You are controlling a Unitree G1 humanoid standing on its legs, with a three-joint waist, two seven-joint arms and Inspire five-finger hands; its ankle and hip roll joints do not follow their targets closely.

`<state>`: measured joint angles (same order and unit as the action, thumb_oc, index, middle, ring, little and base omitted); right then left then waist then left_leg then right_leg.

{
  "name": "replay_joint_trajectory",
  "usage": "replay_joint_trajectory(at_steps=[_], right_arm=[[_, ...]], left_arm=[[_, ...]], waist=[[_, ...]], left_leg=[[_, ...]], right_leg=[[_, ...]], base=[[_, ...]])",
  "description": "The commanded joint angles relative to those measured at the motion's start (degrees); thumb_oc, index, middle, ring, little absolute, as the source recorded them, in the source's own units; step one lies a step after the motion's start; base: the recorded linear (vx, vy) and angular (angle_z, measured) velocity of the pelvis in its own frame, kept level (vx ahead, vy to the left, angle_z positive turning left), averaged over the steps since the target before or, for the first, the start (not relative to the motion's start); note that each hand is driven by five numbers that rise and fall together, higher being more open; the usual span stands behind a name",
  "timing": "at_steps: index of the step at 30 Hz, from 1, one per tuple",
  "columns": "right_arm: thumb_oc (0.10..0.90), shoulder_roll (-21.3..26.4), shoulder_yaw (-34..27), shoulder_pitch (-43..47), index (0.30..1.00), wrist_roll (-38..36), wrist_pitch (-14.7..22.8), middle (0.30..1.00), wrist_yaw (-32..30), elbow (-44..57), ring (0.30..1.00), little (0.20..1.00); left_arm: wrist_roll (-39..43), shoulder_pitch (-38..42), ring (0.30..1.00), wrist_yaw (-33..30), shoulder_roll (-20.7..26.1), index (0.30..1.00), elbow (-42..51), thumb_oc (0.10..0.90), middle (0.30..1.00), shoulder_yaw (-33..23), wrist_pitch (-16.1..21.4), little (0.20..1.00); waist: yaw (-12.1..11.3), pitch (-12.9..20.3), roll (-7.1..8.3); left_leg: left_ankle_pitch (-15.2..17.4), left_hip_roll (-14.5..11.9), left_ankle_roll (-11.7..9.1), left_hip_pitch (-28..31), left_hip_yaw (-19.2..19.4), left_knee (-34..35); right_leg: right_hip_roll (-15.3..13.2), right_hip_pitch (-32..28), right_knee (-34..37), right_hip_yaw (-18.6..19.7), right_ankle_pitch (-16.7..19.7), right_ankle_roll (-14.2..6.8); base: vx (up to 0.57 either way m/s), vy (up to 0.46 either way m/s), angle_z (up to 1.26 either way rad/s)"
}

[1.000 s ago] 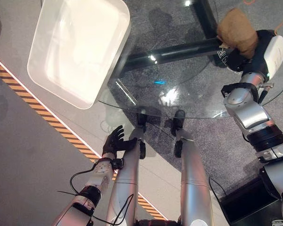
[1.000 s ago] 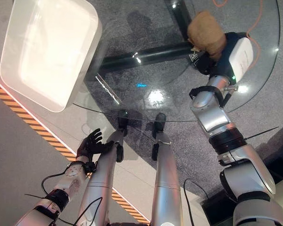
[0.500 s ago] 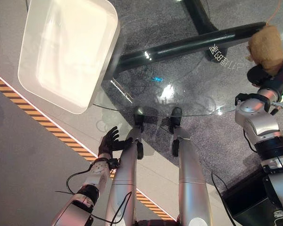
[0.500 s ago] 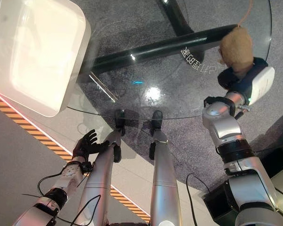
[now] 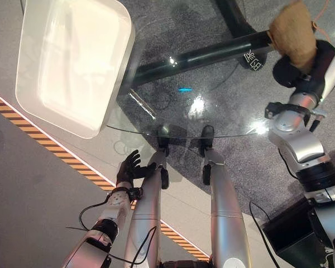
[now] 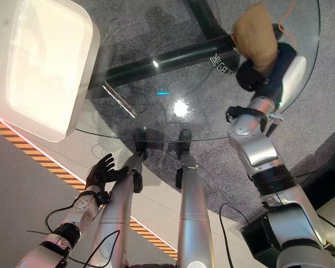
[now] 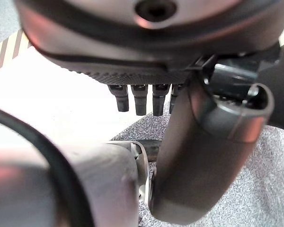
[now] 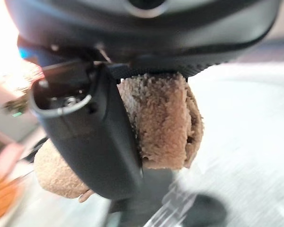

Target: Wipe the table with a cloth and put it in the basket.

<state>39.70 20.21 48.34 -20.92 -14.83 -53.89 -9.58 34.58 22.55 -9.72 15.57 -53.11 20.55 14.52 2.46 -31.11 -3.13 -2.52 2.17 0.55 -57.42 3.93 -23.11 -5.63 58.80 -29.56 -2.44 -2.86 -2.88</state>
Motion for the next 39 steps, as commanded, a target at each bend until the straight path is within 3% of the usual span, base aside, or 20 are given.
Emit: replay_joint_trajectory(at_steps=[1,12,22,28,33,39], right_arm=[[0.1,2.78,-4.57,2.77,0.3,8.45,4.93,0.3,-1.86,9.4,0.3,0.2],[0.1,-2.48,2.46,7.7,0.3,10.56,-2.19,0.3,6.62,9.51,0.3,0.2],[0.1,-6.71,11.67,8.79,0.3,16.28,-6.54,0.3,22.18,6.88,0.3,0.2],[0.1,-7.08,15.97,7.57,0.3,18.29,-4.8,0.3,32.16,10.0,0.3,0.2],[0.1,-7.58,19.65,6.62,0.3,18.37,-1.28,0.3,39.67,13.92,0.3,0.2],[0.1,-8.01,22.02,6.26,0.3,17.22,1.28,0.3,42.61,16.34,0.3,0.2]], left_arm=[[-2.94,-9.17,0.9,-0.5,-3.62,0.9,-5.62,0.8,0.9,1.41,-1.59,0.9],[-2.45,-7.41,0.9,-0.32,-3.9,0.9,-5.5,0.8,0.9,1.55,-3.24,0.9],[-2.24,-7.12,0.9,0.03,-4.1,0.9,-6.13,0.8,0.9,2.49,-2.11,0.9],[-2.27,-7.27,0.9,0.48,-3.75,0.9,-5.35,0.8,0.9,2.43,-1.66,0.9],[-2.32,-7.36,0.9,0.41,-3.58,0.9,-4.75,0.8,0.9,2.63,-1.73,0.9],[-2.24,-7.12,0.9,0.15,-3.17,0.9,-4.05,0.8,0.9,2.91,-2.3,0.9]], waist=[[-1.43,1.31,0.45],[-2.93,1.31,0.25],[-4.24,1.31,-0.23],[-4.52,1.31,-0.15],[-4.68,1.31,0.22],[-4.82,1.31,0.58]], left_leg=[[6.9,1.88,0.49,0.82,0.62,-4.46],[6.29,2.22,0.82,0.4,0.42,-4.64],[5.69,2.36,0.94,0.37,0.7,-3.92],[5.26,2.57,0.85,0.91,0.7,-3.05],[5.03,2.76,0.76,1.35,0.46,-2.59],[4.9,2.81,0.64,1.8,0.26,-2.38]], right_leg=[[2.96,0.2,2.73,-1.99,2.01,0.23],[2.76,0.52,2.03,-2.53,2.09,0.33],[2.29,0.59,2.27,-3.25,2.32,0.31],[2.35,0.05,2.96,-3.44,2.45,0.07],[2.5,-0.47,3.54,-3.48,2.67,-0.2],[2.63,-1.04,3.97,-3.51,2.88,-0.42]], base=[[0.01,0.027,0.05],[0.0,0.038,0.04],[-0.01,0.015,0.02],[0.0,0.007,0.01],[0.0,0.001,0.02],[0.0,-0.002,0.05]])
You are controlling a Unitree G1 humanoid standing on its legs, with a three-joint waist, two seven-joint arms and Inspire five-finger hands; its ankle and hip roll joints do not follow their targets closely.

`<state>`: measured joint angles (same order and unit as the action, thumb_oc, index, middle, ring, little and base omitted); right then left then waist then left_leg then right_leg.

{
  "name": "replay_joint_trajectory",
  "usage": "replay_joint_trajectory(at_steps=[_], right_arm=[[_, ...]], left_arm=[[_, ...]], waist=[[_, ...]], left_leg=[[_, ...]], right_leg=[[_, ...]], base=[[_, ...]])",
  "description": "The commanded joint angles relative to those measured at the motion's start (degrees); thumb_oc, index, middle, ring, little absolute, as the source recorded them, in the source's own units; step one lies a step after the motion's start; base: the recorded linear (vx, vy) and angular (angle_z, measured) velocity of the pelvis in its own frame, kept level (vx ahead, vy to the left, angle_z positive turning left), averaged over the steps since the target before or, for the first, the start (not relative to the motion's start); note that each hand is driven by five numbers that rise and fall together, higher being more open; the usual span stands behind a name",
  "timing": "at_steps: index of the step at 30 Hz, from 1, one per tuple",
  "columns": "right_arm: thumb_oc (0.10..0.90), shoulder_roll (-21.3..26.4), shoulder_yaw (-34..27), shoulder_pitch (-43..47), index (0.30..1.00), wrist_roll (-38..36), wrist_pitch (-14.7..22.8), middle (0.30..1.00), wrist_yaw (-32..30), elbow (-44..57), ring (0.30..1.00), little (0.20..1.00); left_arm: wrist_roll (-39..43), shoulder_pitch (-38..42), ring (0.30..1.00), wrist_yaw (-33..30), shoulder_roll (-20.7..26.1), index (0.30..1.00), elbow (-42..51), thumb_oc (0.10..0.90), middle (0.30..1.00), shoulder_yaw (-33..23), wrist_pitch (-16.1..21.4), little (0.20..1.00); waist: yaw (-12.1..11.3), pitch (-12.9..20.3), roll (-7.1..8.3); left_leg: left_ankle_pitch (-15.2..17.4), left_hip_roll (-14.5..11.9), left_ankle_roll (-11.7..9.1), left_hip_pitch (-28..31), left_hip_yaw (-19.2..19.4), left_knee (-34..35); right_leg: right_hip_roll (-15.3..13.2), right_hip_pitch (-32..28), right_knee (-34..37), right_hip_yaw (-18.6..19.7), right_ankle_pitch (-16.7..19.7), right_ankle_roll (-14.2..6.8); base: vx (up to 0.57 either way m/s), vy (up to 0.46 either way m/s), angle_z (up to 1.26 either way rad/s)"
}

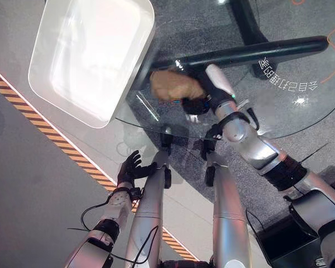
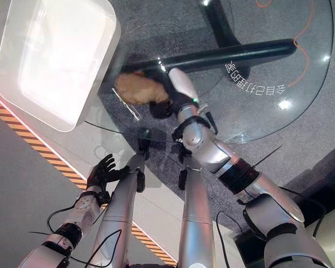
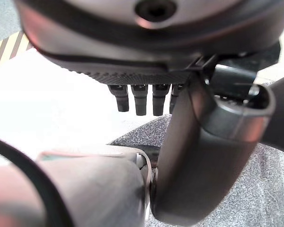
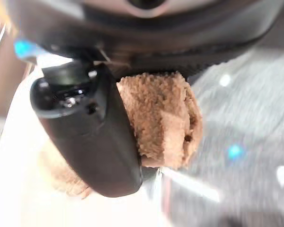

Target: Wipe the table with a cloth and put it in the basket.

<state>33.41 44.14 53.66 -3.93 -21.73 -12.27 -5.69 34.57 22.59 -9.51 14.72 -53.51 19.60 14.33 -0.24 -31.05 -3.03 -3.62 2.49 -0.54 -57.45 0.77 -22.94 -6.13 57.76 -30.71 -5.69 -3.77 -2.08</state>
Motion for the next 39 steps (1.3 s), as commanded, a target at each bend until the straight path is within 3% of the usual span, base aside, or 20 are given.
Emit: replay_joint_trajectory(at_steps=[1,9,15,20,23,28,33,37,39], right_arm=[[0.1,-1.98,-1.38,0.65,0.3,-0.01,8.65,0.3,1.66,12.82,0.3,0.2],[0.1,-1.68,0.74,0.17,0.3,0.23,9.84,0.3,4.37,12.81,0.3,0.2],[0.1,-0.56,0.5,-0.65,0.3,-0.5,9.44,0.3,0.74,12.34,0.3,0.2],[0.1,1.01,-3.1,-2.66,0.3,-0.37,9.38,0.3,-1.41,13.23,0.3,0.2],[0.1,1.55,-5.74,-4.44,0.3,-0.64,8.75,0.3,-3.64,14.66,0.3,0.2],[0.1,0.27,-12.06,-8.97,0.3,-0.64,10.89,0.3,-6.37,16.28,0.3,0.2],[0.1,-0.21,-15.85,-12.08,0.3,-1.44,13.34,0.3,-7.25,18.26,0.3,0.2],[0.1,-0.25,-18.19,-14.31,0.3,-2.78,14.02,0.3,-7.21,20.05,0.3,0.2],[0.1,0.35,-19.96,-16.01,0.3,-4.66,15.17,0.3,-7.48,21.38,0.3,0.2]], left_arm=[[-2.19,-7.09,0.9,-0.14,-2.17,0.9,-3.36,0.8,0.9,4.02,-2.33,0.9],[-0.45,-6.85,0.9,-1.8,-1.43,0.9,-2.34,0.8,0.9,4.07,-0.69,0.9],[4.12,-6.81,0.9,-5.68,-0.67,0.9,1.48,0.8,0.9,2.17,6.63,0.9],[8.8,-9.8,0.9,-6.56,0.35,0.9,10.3,0.8,0.9,0.13,9.9,0.9],[14.25,-11.75,0.9,-7.87,1.15,0.9,16.33,0.8,0.9,-4.4,11.74,0.9],[15.63,-15.57,0.9,-8.24,1.67,0.9,25.13,0.8,0.9,-8.11,13.76,0.9],[15.83,-18.29,0.9,-7.21,1.61,0.9,29.69,0.8,0.9,-10.58,13.97,0.9],[17.0,-19.88,0.9,-4.08,1.59,0.9,31.66,0.8,0.9,-11.82,12.06,0.9],[19.56,-21.22,0.9,2.41,2.02,0.9,33.16,0.8,0.9,-11.68,10.03,0.9]], waist=[[-2.17,1.26,0.53],[-2.46,1.26,0.54],[-2.7,1.26,0.44],[-3.31,1.26,-0.66],[-3.73,1.26,-1.61],[-4.49,1.26,-2.37],[-4.67,1.26,-2.31],[-4.56,1.26,-2.06],[-4.32,1.26,-1.92]], left_leg=[[5.98,2.56,1.74,2.03,3.32,-2.49],[5.88,2.66,1.69,2.29,2.99,-2.51],[5.81,2.53,1.64,3.13,2.79,-2.26],[5.24,2.74,1.49,4.76,2.5,-1.19],[5.4,2.65,1.45,6.23,2.38,-0.94],[5.08,2.88,1.65,8.01,1.46,-0.35],[4.53,2.88,1.63,10.34,1.27,0.85],[4.55,2.78,1.58,11.91,1.25,1.31],[4.43,2.65,1.54,13.21,1.29,1.81]], right_leg=[[3.11,-0.2,5.26,-0.28,3.89,-1.3],[2.83,-0.54,5.36,-0.56,4.02,-1.46],[2.58,-1.23,5.29,-0.89,3.82,-1.4],[2.53,-2.66,5.8,-1.44,3.71,-1.29],[2.39,-4.07,5.52,-1.83,2.82,-1.05],[2.61,-5.8,4.87,-2.32,2.05,-0.46],[3.22,-8.19,5.21,-2.69,1.56,0.18],[3.63,-9.84,5.03,-2.86,0.98,0.51],[3.9,-11.29,5.25,-2.82,0.83,0.62]], base=[[0.0,-0.002,0.05],[0.0,-0.001,0.02],[0.0,-0.021,0.01],[-0.02,-0.02,0.05],[-0.02,0.002,0.04],[-0.03,-0.051,0.0],[-0.04,-0.035,0.0],[-0.03,-0.04,-0.02],[-0.03,-0.036,-0.02]])
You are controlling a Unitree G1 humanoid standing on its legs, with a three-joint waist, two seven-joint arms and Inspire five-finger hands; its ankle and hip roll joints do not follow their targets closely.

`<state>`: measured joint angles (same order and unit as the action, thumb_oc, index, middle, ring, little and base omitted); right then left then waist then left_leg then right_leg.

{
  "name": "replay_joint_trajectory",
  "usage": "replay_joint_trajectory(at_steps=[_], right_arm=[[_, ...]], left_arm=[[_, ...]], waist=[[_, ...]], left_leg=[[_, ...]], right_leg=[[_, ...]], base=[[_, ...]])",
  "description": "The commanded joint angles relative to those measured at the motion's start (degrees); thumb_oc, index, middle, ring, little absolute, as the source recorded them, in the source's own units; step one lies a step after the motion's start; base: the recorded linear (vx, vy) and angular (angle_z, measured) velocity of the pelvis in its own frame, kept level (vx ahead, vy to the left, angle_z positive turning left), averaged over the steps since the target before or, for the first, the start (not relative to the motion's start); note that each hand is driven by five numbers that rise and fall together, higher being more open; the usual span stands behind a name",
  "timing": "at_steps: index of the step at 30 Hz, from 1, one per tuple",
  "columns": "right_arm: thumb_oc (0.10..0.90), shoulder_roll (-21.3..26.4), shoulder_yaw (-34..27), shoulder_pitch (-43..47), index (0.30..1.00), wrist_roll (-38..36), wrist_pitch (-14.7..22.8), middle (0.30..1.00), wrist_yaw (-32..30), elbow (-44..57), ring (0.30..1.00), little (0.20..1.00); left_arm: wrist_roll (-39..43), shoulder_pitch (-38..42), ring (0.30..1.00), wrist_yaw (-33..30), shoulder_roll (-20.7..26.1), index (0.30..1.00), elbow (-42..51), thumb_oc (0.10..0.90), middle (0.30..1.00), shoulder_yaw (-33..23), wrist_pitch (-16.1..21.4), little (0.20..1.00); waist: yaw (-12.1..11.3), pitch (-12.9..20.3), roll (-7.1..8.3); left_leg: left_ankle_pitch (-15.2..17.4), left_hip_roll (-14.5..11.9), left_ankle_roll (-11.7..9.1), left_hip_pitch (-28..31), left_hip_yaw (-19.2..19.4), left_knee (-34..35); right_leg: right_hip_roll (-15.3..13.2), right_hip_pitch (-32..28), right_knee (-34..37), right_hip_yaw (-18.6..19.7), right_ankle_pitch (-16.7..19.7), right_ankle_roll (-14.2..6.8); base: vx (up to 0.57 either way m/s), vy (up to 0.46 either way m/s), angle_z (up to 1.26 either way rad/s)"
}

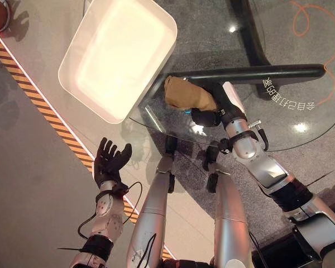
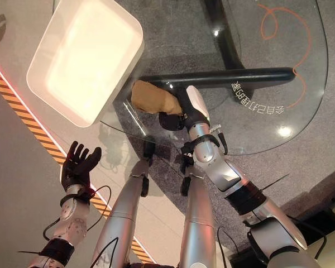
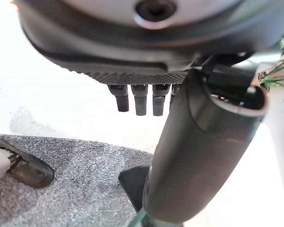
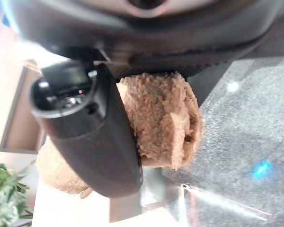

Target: Wipe the table with a cloth and put it in the basket.

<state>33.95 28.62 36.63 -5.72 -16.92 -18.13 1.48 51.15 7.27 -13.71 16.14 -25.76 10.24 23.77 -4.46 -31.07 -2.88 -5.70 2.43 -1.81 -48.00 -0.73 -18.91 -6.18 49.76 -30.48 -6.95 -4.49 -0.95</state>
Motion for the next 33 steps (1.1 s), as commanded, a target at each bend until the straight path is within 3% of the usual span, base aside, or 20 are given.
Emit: replay_joint_trajectory(at_steps=[1,4,11,17,22,33], right_arm=[[0.1,-0.19,-4.45,0.99,0.3,-2.88,10.36,0.3,-1.62,14.22,0.3,0.2],[0.1,1.15,-7.23,-1.67,0.3,-4.53,12.78,0.3,-1.44,16.29,0.3,0.2],[0.1,0.32,-9.85,-6.58,0.3,-6.45,17.29,0.3,-0.56,19.51,0.3,0.2],[0.1,-0.92,-10.67,-11.08,0.3,-12.8,22.67,0.3,4.43,22.78,0.3,0.2],[0.1,-2.07,-9.17,-10.75,0.3,-15.09,26.65,0.3,9.17,23.17,0.3,0.2],[0.1,-3.42,-6.14,-7.81,0.3,-17.97,28.22,0.3,11.74,23.94,0.3,0.2]], left_arm=[[3.0,-5.91,0.9,6.64,0.61,0.9,5.4,0.8,0.9,-2.31,0.59,0.9],[8.12,-7.99,0.9,15.32,1.6,0.9,9.07,0.8,0.9,-0.65,-0.48,0.9],[16.47,-9.94,0.9,20.0,2.41,0.9,16.66,0.8,0.9,-1.62,2.38,0.9],[22.08,-10.76,0.9,34.12,3.47,0.9,30.7,0.8,0.9,-1.43,1.57,0.9],[20.48,-7.4,0.9,37.19,4.69,0.9,34.97,0.8,0.9,1.54,1.67,0.9],[19.87,-2.14,0.9,35.39,4.51,0.9,37.6,0.8,0.9,7.16,-4.93,0.9]], waist=[[-0.12,1.28,-2.07],[0.6,1.28,-2.3],[1.44,1.28,-2.18],[1.96,1.28,-2.03],[2.74,1.28,-1.62],[3.65,1.28,-0.6]], left_leg=[[6.51,2.71,2.81,3.78,2.8,-2.21],[6.5,2.53,2.82,4.99,3.21,-1.9],[6.91,2.68,2.92,6.46,3.36,-2.1],[7.01,2.62,3.33,7.02,3.71,-2.1],[6.78,2.44,3.65,6.15,3.99,-2.41],[6.48,2.38,4.02,5.05,4.41,-2.12]], right_leg=[[3.94,-3.31,5.04,-1.56,1.56,-0.52],[4.16,-4.69,5.36,-1.35,1.52,-0.3],[4.32,-6.5,5.85,-0.76,1.31,0.04],[4.37,-7.36,6.38,-0.56,1.57,0.11],[4.86,-6.54,6.26,-0.05,2.06,0.08],[5.4,-5.1,7.22,1.59,3.49,-0.5]], base=[[0.0,0.0,0.0],[-0.03,0.002,-0.02],[-0.01,-0.011,-0.06],[0.0,-0.017,0.0],[0.0,0.0,0.0],[0.0,-0.007,-0.01]])
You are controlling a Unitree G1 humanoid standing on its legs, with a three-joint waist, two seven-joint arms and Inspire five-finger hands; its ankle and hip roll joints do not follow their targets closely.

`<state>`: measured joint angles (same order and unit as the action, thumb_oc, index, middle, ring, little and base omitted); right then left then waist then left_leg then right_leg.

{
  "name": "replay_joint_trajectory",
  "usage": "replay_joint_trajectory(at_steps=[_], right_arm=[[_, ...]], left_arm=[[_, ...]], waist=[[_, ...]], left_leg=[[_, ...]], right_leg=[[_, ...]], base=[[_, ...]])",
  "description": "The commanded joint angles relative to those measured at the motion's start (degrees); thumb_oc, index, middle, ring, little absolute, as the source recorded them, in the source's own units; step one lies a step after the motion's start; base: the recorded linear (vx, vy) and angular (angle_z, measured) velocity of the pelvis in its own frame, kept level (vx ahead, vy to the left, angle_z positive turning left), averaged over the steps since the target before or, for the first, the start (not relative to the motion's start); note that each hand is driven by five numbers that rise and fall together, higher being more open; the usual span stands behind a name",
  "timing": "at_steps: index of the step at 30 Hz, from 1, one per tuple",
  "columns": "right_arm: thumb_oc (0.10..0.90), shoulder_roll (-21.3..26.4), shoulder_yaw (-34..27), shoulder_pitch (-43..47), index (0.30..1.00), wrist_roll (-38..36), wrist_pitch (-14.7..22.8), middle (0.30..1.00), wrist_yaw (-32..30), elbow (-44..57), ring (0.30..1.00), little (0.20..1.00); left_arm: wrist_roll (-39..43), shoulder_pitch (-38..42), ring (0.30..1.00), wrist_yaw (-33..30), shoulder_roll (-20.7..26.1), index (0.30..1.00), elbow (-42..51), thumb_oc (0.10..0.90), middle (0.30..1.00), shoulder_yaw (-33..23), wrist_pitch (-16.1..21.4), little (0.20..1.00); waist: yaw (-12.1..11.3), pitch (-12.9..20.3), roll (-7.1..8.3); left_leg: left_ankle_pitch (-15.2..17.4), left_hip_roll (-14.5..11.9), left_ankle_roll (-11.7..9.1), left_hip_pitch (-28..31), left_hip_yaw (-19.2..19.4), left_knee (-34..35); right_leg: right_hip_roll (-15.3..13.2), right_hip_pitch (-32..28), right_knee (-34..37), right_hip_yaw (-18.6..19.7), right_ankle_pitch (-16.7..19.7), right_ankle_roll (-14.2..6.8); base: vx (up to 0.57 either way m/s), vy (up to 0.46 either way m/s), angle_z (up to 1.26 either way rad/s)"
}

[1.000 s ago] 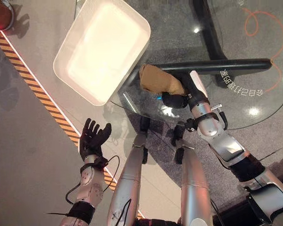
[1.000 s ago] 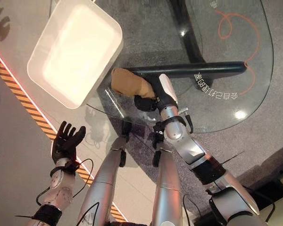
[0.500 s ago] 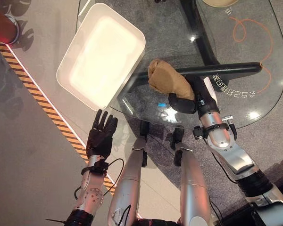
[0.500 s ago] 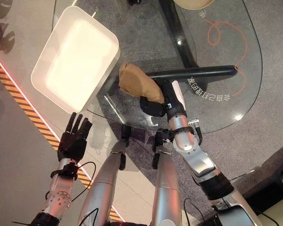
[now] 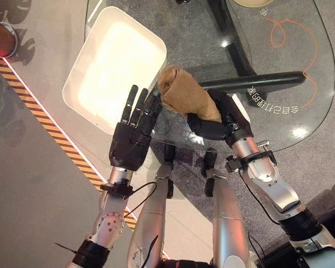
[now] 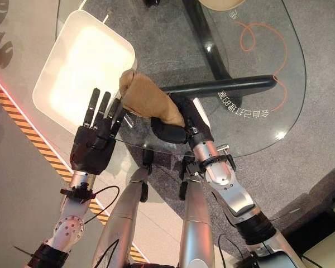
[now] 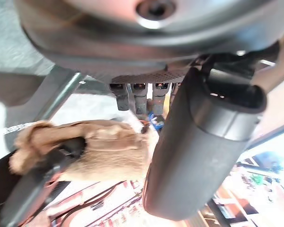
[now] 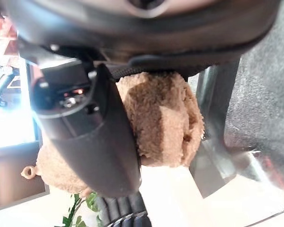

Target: Wipe the table with a cloth and put it in the basket.

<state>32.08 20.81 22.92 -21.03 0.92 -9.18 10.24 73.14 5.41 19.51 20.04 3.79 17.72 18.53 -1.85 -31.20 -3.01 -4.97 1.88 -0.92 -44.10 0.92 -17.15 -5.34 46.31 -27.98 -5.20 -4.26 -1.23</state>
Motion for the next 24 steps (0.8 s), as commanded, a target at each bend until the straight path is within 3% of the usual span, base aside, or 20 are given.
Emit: replay_joint_trajectory(at_steps=[1,8,14,24], right_arm=[[0.1,-1.65,2.02,6.12,0.3,-2.69,10.4,0.3,2.82,15.31,0.3,0.2],[0.1,-2.02,5.69,8.37,0.3,-3.09,10.61,0.3,3.91,15.95,0.3,0.2],[0.1,-2.96,7.76,9.59,0.3,-8.61,13.73,0.3,7.92,17.22,0.3,0.2],[0.1,-1.47,10.58,9.22,0.3,0.62,8.05,0.3,5.77,13.31,0.3,0.2]], left_arm=[[-1.96,-0.15,0.9,2.22,0.57,0.9,7.92,0.8,0.9,-0.02,0.08,0.9],[-2.49,1.46,0.9,3.42,0.72,0.9,6.15,0.8,0.9,2.34,-0.34,0.9],[-2.12,2.43,0.9,2.88,1.14,0.9,5.08,0.8,0.9,3.56,1.01,0.9],[2.31,3.42,0.9,8.01,0.84,0.9,6.81,0.8,0.9,2.96,2.34,0.9]], waist=[[1.07,1.41,-0.47],[1.42,1.41,-0.39],[1.37,1.41,-0.47],[1.3,1.41,-0.56]], left_leg=[[5.74,2.92,3.13,1.05,2.81,-3.92],[5.72,2.67,3.03,0.46,3.44,-3.76],[5.71,2.76,2.87,-0.24,3.17,-4.41],[5.63,2.68,2.69,-0.82,3.33,-4.32]], right_leg=[[4.57,-1.55,4.76,-0.08,3.3,-0.21],[4.63,-0.91,5.35,0.44,3.58,-0.19],[4.5,-0.38,5.1,0.54,3.68,-0.25],[4.19,0.34,5.33,0.2,3.77,-0.2]], base=[[0.01,0.007,-0.04],[0.01,0.008,-0.08],[0.0,0.001,-0.01],[0.0,0.0,0.0]])
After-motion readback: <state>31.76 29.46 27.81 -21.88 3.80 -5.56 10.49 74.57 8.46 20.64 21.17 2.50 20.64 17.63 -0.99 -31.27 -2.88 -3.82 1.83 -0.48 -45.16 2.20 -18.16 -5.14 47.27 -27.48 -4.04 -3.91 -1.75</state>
